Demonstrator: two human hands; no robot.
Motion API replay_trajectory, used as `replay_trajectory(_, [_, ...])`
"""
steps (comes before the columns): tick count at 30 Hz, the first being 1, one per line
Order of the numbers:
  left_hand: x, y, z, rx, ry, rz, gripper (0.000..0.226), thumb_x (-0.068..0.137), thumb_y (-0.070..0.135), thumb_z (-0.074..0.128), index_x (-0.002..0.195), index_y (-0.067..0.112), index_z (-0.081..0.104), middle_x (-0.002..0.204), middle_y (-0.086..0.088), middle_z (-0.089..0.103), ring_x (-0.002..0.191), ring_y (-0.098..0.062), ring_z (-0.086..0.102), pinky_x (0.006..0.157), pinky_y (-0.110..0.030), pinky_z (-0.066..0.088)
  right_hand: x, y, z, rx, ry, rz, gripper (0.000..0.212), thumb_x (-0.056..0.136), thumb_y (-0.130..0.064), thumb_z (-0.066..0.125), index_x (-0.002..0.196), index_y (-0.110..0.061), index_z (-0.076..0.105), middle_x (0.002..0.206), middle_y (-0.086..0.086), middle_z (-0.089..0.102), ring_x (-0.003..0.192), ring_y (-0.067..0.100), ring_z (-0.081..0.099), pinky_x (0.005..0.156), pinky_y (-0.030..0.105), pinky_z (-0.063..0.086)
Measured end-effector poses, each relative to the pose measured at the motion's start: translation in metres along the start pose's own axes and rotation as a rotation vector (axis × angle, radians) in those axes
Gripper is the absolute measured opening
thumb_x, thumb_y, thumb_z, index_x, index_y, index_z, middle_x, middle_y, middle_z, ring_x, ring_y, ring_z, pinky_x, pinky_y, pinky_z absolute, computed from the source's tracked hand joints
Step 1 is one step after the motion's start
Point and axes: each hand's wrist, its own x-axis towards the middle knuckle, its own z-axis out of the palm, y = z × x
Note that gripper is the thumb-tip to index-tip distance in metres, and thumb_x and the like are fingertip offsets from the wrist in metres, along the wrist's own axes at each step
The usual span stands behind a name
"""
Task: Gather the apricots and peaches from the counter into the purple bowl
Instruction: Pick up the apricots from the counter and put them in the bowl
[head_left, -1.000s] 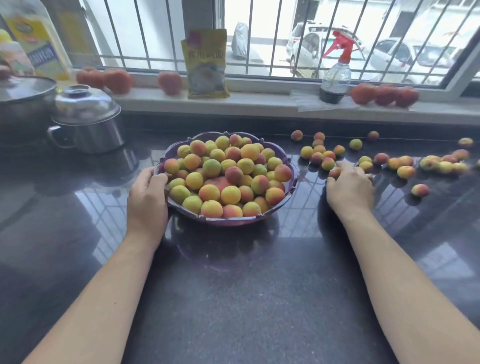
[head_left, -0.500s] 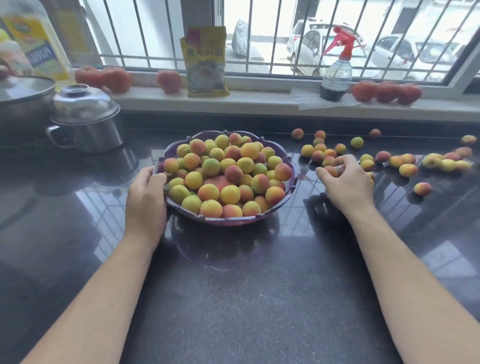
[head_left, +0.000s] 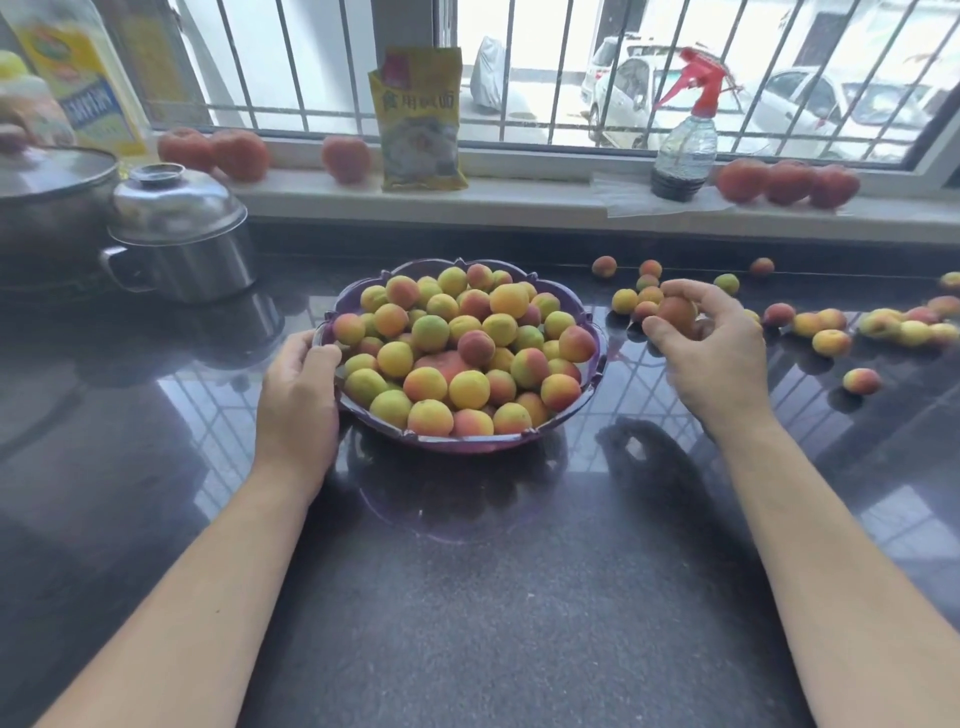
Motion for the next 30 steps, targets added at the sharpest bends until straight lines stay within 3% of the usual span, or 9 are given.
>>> replay_trajectory(5, [-0.002, 0.002, 0.003, -0.013, 0.025, 0.002, 0.024, 0.084, 0.035, 0.049, 0.094, 0.027, 0.07, 0.087, 0.007, 0.072, 0.088, -0.018, 0.064, 0.081, -0.044, 0.053, -0.004, -0.006, 0.001, 0.066, -0.005, -0.054, 0.03, 0.097, -0.024, 0.064, 0.127, -0.026, 0.063, 0.122, 0.006, 0.067, 0.105, 0.023, 0.07, 0.09, 0.045, 0.06])
replay_trajectory(10, [-0.005, 0.004, 0.004, 0.021, 0.053, 0.011, 0.03, 0.084, 0.037, 0.047, 0.098, 0.022, 0.069, 0.087, 0.006, 0.071, 0.086, -0.017, 0.064, 0.076, -0.039, 0.052, -0.011, -0.042, 0.003, 0.073, -0.104, -0.128, 0.025, 0.094, -0.02, 0.07, 0.117, -0.027, 0.064, 0.112, 0.002, 0.071, 0.098, 0.021, 0.071, 0.088, 0.047, 0.06])
replay_trajectory(14, [-0.008, 0.009, 0.005, 0.032, 0.029, 0.025, 0.032, 0.084, 0.036, 0.045, 0.098, 0.019, 0.067, 0.087, 0.005, 0.069, 0.081, -0.011, 0.062, 0.067, -0.028, 0.046, -0.019, -0.106, 0.025, -0.048, -0.43, -0.338, 0.029, 0.087, -0.017, 0.079, 0.112, -0.027, 0.07, 0.105, -0.01, 0.072, 0.097, 0.008, 0.068, 0.09, 0.035, 0.059])
replay_trajectory(18, [-0.005, 0.01, 0.003, 0.064, 0.032, 0.027, 0.034, 0.082, 0.037, 0.045, 0.101, 0.019, 0.067, 0.088, 0.007, 0.068, 0.082, -0.01, 0.06, 0.067, -0.029, 0.042, -0.028, -0.142, 0.068, -0.226, -0.623, -0.533, 0.026, 0.086, -0.023, 0.079, 0.111, -0.028, 0.073, 0.104, -0.01, 0.065, 0.096, 0.009, 0.062, 0.087, 0.033, 0.055])
replay_trajectory(21, [-0.006, 0.011, 0.001, 0.068, 0.017, 0.017, 0.032, 0.081, 0.038, 0.045, 0.099, 0.022, 0.066, 0.087, 0.009, 0.068, 0.08, -0.004, 0.061, 0.067, -0.028, 0.042, -0.032, -0.144, 0.086, -0.354, -0.666, -0.581, 0.027, 0.091, -0.033, 0.075, 0.117, -0.031, 0.071, 0.105, -0.014, 0.051, 0.097, 0.01, 0.053, 0.08, 0.024, 0.045])
replay_trajectory(24, [-0.007, 0.012, 0.001, 0.075, 0.019, 0.006, 0.031, 0.081, 0.039, 0.044, 0.098, 0.023, 0.066, 0.088, 0.012, 0.069, 0.077, 0.002, 0.061, 0.066, -0.027, 0.043, -0.034, -0.139, 0.09, -0.459, -0.664, -0.607, 0.029, 0.096, -0.037, 0.067, 0.125, -0.032, 0.068, 0.112, -0.013, 0.052, 0.101, 0.009, 0.053, 0.077, 0.016, 0.043])
replay_trajectory(27, [-0.006, 0.012, 0.001, 0.083, 0.022, 0.003, 0.031, 0.082, 0.039, 0.044, 0.098, 0.024, 0.066, 0.089, 0.011, 0.069, 0.085, -0.006, 0.063, 0.07, -0.031, 0.045, -0.034, -0.139, 0.09, -0.461, -0.655, -0.6, 0.026, 0.1, -0.036, 0.061, 0.124, -0.032, 0.069, 0.113, -0.013, 0.053, 0.102, 0.01, 0.052, 0.076, 0.014, 0.041])
replay_trajectory(30, [-0.006, 0.011, 0.002, 0.098, 0.021, 0.001, 0.031, 0.083, 0.039, 0.044, 0.099, 0.025, 0.066, 0.091, 0.008, 0.071, 0.09, -0.013, 0.065, 0.075, -0.035, 0.049, -0.036, -0.138, 0.09, -0.453, -0.663, -0.606, 0.023, 0.102, -0.03, 0.058, 0.12, -0.03, 0.072, 0.112, -0.011, 0.057, 0.103, 0.011, 0.052, 0.076, 0.02, 0.041])
